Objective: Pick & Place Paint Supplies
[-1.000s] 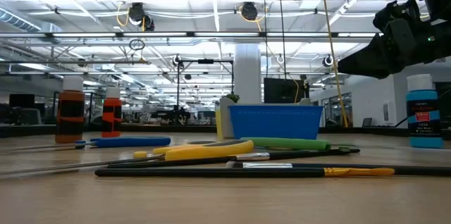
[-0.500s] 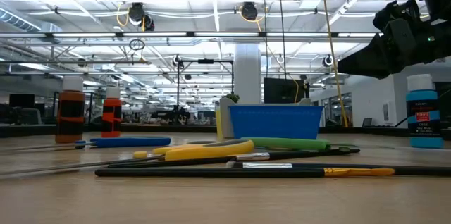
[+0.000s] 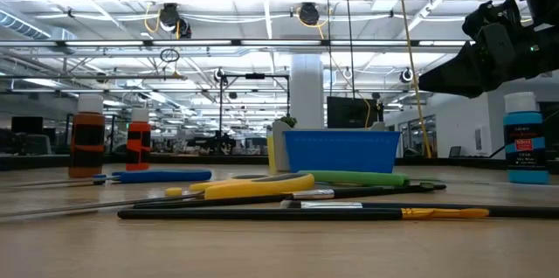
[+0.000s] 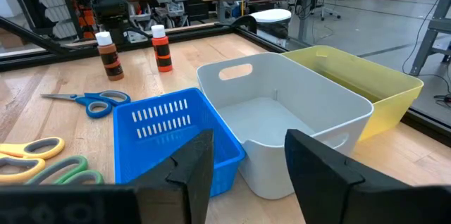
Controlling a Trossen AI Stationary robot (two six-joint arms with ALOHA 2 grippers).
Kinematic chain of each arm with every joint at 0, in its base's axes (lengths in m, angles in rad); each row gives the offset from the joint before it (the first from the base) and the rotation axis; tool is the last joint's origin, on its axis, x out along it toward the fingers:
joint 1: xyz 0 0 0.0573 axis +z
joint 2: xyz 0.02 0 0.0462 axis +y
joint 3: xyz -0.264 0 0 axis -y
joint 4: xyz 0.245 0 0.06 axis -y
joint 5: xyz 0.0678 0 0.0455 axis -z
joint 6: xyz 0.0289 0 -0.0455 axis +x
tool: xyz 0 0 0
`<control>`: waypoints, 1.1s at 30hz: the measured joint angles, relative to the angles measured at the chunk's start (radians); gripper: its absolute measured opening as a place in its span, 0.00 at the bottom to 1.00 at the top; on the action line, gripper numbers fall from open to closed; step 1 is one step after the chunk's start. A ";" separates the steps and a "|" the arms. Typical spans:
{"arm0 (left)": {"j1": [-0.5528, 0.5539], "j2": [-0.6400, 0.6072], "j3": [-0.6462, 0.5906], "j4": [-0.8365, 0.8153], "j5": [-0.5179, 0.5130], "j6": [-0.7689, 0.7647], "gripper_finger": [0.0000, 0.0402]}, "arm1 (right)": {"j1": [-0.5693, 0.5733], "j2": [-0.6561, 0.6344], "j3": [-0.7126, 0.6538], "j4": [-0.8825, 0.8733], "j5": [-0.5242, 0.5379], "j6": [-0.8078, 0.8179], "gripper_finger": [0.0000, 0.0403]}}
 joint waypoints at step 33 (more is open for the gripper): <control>0.000 0.000 0.000 0.000 0.000 0.000 0.45 | 0.000 0.000 0.000 0.000 0.000 -0.076 0.40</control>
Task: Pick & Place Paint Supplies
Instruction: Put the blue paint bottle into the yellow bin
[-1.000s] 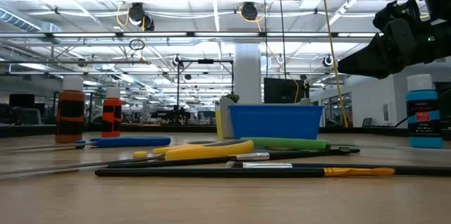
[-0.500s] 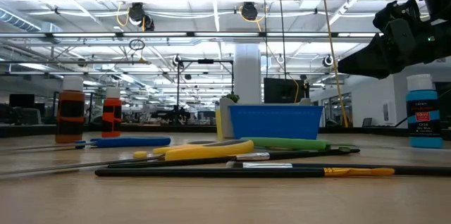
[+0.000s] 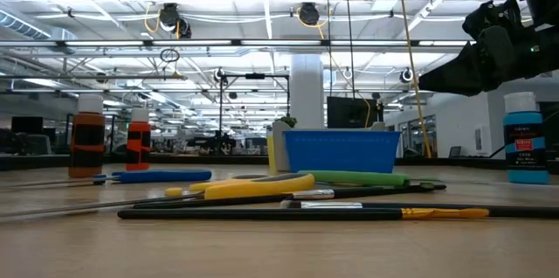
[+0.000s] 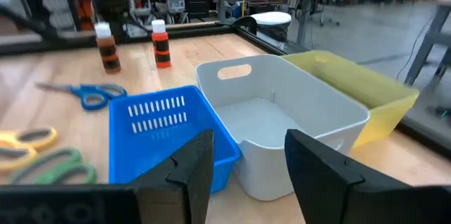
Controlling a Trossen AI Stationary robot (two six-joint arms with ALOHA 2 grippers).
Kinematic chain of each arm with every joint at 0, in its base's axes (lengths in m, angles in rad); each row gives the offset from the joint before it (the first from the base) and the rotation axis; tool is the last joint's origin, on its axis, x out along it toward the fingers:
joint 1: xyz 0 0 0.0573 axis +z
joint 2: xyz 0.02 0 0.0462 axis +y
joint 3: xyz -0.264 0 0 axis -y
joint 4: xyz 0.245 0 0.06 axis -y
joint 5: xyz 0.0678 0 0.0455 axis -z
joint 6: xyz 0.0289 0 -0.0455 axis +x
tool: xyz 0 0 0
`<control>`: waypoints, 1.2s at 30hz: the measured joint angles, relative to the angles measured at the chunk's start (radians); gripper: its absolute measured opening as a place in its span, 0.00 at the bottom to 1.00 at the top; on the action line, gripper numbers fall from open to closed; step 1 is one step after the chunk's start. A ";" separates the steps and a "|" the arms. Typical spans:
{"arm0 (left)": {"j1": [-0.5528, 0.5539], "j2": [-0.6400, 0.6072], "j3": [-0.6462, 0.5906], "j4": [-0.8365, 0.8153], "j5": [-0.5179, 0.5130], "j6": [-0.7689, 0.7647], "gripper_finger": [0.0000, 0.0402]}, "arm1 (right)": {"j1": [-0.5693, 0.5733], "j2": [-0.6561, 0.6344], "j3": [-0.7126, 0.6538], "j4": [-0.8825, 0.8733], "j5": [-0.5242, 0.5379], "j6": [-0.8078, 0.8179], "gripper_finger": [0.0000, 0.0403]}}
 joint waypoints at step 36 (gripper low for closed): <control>0.000 0.000 0.000 0.000 0.000 0.000 0.45 | 0.052 0.001 0.084 0.493 -0.278 0.087 0.47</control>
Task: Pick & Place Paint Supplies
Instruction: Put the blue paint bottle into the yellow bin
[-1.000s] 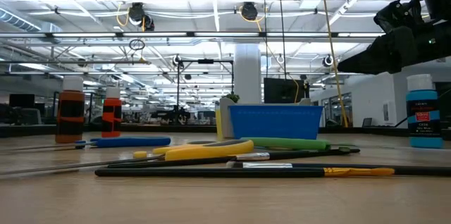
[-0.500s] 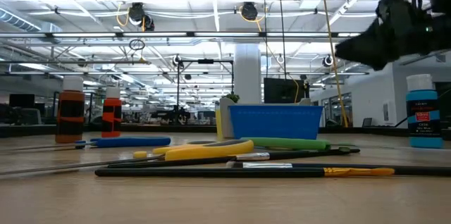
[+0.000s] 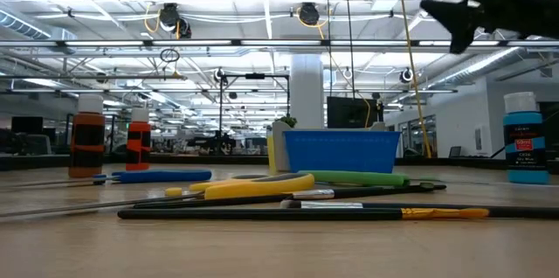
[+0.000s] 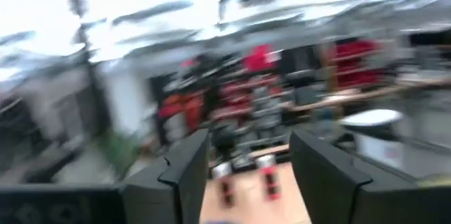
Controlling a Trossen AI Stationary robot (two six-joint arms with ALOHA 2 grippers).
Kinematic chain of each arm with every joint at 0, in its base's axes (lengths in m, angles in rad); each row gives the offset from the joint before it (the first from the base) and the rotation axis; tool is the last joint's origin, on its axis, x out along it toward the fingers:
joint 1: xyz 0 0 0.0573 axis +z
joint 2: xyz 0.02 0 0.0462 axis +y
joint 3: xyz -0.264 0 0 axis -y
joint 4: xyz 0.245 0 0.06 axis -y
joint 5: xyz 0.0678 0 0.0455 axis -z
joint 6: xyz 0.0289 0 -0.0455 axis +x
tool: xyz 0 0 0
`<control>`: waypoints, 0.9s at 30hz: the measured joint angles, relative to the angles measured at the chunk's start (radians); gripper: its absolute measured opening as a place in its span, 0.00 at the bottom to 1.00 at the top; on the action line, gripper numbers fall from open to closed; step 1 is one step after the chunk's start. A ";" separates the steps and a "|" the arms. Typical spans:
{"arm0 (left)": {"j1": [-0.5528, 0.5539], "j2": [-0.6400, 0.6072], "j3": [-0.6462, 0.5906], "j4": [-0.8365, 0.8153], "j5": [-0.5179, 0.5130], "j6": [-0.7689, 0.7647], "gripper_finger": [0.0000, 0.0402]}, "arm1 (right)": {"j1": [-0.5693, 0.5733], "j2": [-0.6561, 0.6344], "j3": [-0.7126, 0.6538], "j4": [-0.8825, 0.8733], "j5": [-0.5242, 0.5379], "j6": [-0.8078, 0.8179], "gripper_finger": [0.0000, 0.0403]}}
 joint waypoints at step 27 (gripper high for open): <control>0.000 0.000 0.000 0.000 -0.001 0.000 0.45 | 0.476 0.499 0.703 -1.587 0.274 0.611 0.66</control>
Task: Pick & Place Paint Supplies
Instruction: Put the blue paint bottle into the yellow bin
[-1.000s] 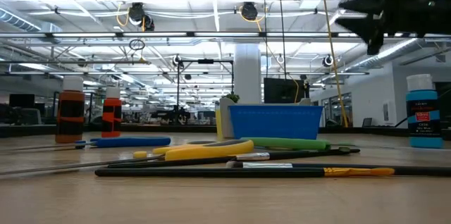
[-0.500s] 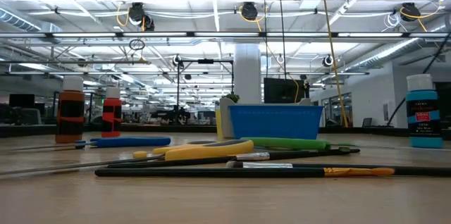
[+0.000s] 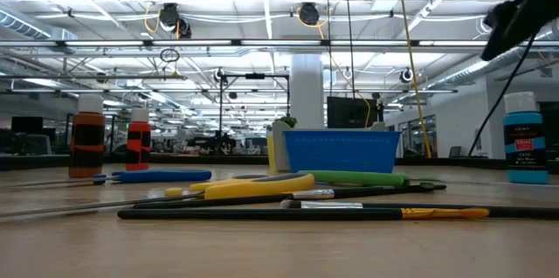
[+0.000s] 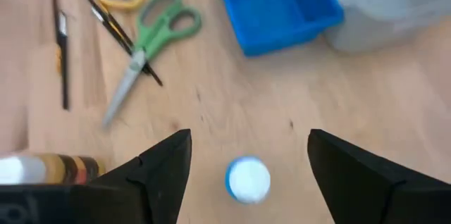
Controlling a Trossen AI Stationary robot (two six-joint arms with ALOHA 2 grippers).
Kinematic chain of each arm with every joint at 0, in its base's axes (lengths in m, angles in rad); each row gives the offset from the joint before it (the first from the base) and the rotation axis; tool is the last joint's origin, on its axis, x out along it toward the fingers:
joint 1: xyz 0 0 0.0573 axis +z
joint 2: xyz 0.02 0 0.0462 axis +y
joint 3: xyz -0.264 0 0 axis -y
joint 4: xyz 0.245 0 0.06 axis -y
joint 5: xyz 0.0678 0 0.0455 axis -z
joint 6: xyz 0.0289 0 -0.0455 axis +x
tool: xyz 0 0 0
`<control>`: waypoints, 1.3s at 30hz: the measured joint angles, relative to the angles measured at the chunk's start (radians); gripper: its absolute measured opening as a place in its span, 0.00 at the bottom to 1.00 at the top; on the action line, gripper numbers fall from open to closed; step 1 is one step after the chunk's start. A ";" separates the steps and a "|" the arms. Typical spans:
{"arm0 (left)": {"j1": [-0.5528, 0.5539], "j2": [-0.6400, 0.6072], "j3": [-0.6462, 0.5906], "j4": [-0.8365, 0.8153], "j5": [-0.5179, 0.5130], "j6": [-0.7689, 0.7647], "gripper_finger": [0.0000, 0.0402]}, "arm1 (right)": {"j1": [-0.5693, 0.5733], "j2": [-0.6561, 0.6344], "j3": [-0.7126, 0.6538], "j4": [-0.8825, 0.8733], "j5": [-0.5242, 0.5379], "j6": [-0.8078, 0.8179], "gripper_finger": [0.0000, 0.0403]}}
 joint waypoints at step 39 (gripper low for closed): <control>0.000 0.000 0.000 0.000 -0.001 0.000 0.45 | 0.009 0.056 -0.159 0.078 -0.059 0.047 0.28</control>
